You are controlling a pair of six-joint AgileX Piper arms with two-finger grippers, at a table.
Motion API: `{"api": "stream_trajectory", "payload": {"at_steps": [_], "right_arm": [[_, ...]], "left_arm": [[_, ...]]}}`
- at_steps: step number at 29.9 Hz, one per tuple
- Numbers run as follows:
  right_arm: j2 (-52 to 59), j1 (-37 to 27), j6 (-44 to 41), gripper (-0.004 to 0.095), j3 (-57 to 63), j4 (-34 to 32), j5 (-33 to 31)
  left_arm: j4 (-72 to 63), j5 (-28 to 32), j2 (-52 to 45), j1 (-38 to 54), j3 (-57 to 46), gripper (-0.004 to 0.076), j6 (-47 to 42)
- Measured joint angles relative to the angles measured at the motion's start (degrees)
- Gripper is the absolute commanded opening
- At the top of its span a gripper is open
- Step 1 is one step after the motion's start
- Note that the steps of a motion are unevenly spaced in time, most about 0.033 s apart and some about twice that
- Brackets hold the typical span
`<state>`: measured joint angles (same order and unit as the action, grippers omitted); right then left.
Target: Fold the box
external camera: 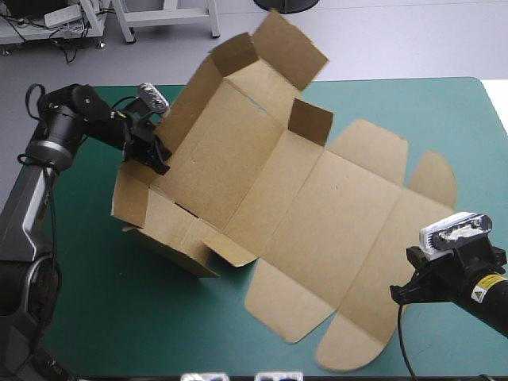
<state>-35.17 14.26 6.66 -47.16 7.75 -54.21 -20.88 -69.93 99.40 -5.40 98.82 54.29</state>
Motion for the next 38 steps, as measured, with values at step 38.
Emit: {"api": "stream_trajectory", "payload": {"at_steps": [38], "right_arm": [[-11.93,0.0,-5.51,-0.0018,-15.4,-18.68,7.72]], "left_arm": [[39.1,11.39,-10.06,-36.16,-3.13,-0.001,-4.87]]}}
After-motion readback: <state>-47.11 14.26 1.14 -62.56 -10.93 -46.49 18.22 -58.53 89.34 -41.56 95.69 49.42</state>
